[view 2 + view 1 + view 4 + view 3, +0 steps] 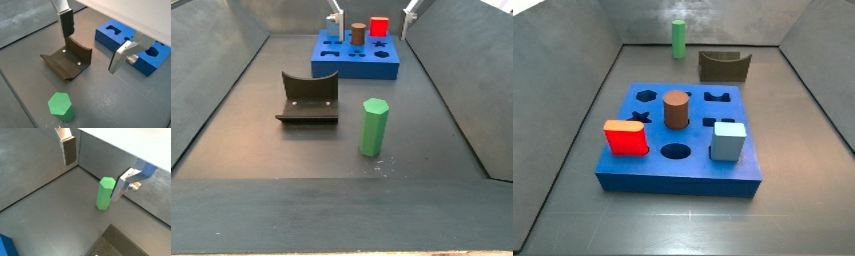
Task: Pick up the hexagon object. Move up. Move to above the board. Insert the hexagon object.
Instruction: Pick up the hexagon object.
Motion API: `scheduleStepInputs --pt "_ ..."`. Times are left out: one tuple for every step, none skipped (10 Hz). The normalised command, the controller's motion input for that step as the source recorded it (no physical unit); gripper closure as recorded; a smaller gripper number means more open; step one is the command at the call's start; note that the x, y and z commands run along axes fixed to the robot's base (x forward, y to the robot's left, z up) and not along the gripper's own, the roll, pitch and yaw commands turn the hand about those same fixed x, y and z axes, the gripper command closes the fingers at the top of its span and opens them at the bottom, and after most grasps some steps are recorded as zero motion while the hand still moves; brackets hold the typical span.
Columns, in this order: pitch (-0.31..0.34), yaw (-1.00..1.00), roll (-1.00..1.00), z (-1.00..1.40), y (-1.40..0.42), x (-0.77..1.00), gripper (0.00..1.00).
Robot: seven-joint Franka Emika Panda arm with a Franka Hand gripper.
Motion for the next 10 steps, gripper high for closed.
scheduleStepInputs --pt "-0.023 0.00 0.03 -0.57 0.57 0.00 0.00" --pt "-0.090 0.15 0.16 -0.91 0.70 -0.02 0.00" --pt "-0.149 0.22 0.08 -0.86 0.63 -0.01 0.00" --pt "-0.126 0.25 0.02 -0.77 0.56 0.00 0.00" --pt "-0.111 0.20 -0.03 -0.70 0.49 0.05 0.00" --pt "-0.109 0.00 -0.13 -0.54 0.33 0.00 0.00" --pt "-0.094 -0.03 -0.18 -0.53 0.23 0.01 0.00" --pt "-0.139 -0.04 -0.23 -0.58 0.24 0.00 0.00" --pt "-0.149 -0.03 -0.26 -0.57 0.30 0.00 0.00" --pt "-0.169 -0.03 -0.31 -0.49 0.29 0.00 0.00"
